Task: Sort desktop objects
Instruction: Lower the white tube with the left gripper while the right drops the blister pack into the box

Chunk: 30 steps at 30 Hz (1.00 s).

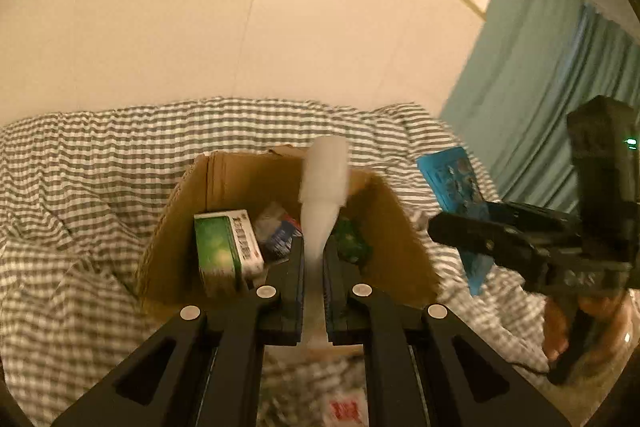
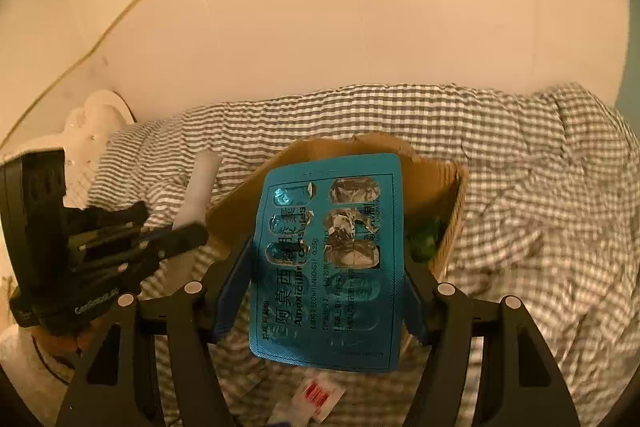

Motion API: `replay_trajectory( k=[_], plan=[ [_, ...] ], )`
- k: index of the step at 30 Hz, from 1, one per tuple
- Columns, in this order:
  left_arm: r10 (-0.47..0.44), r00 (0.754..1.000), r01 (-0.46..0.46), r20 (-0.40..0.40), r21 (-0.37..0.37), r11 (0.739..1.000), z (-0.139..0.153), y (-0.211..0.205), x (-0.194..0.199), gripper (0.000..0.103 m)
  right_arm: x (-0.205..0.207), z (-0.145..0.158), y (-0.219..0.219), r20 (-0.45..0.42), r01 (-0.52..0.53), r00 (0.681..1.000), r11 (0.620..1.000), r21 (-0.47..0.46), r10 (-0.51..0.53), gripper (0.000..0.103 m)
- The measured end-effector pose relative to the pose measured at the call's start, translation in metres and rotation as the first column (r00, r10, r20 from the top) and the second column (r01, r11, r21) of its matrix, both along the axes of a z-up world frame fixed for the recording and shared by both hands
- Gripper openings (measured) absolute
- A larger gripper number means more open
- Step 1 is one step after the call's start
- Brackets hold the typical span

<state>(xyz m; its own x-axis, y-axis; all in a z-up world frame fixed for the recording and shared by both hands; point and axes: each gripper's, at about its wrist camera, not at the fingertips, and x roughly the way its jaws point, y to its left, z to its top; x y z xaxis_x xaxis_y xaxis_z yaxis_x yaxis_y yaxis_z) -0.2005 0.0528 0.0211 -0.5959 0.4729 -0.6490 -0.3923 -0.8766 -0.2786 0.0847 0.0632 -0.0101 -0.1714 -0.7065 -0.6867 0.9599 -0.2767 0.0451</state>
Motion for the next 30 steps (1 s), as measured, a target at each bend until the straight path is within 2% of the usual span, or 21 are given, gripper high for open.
replay_trajectory(
  k=[4,7,9,11,12,13,14,15,20,23,27,30],
  plan=[
    [0.033,0.998,-0.033,0.057,-0.015,0.999,-0.042,0.006,-0.033,0.007,-0.020,-0.023,-0.034,0.002,0.011,1.000,0.999,0.050,-0.011,0.065],
    [0.059,0.996,-0.057,0.061,-0.036,0.998,-0.063,0.007,-0.042,0.008,-0.034,-0.046,-0.052,-0.008,0.040,0.999,0.994,0.103,-0.039,0.065],
    [0.075,0.995,-0.070,0.069,-0.065,0.995,-0.073,0.010,-0.046,0.010,-0.044,-0.058,-0.060,0.026,0.045,0.998,0.992,0.120,-0.049,0.065],
    [0.081,0.994,-0.073,0.078,-0.108,0.991,-0.077,0.012,-0.044,0.021,-0.048,-0.065,-0.059,0.051,0.041,0.998,0.992,0.123,-0.047,0.065],
    [0.086,0.994,-0.076,0.074,-0.127,0.989,-0.078,0.012,-0.042,0.028,-0.046,-0.065,-0.060,0.036,0.033,0.999,0.992,0.124,-0.038,0.065],
    [0.086,0.994,-0.077,0.067,-0.135,0.988,-0.080,0.011,-0.040,0.040,-0.041,-0.062,-0.060,0.007,0.028,1.000,0.992,0.121,-0.029,0.066],
    [0.086,0.994,-0.077,0.061,-0.138,0.987,-0.082,0.009,-0.037,0.050,-0.041,-0.062,-0.060,-0.010,0.030,1.000,0.992,0.120,-0.029,0.071],
    [0.091,0.994,-0.082,0.063,-0.136,0.987,-0.079,0.007,-0.034,0.067,-0.037,-0.058,-0.058,-0.037,0.041,0.999,0.992,0.118,-0.037,0.075],
    [0.122,0.988,-0.114,0.099,-0.081,0.990,-0.071,-0.015,-0.010,0.069,-0.020,-0.035,-0.036,-0.062,0.050,0.997,0.997,0.051,-0.046,0.077],
    [0.149,0.986,-0.141,0.078,-0.093,0.986,-0.057,-0.026,0.021,0.071,-0.002,-0.028,-0.011,-0.073,0.045,0.996,0.998,0.037,-0.043,0.077],
    [0.169,0.983,-0.160,0.073,-0.110,0.981,-0.056,-0.039,0.072,0.074,0.024,-0.036,0.029,-0.091,0.038,0.995,0.997,0.060,-0.033,0.077],
    [0.176,0.980,-0.164,0.092,-0.128,0.978,-0.068,-0.044,0.108,0.074,0.035,-0.058,0.065,-0.071,0.063,0.996,0.994,0.088,-0.057,0.077]
  ],
)
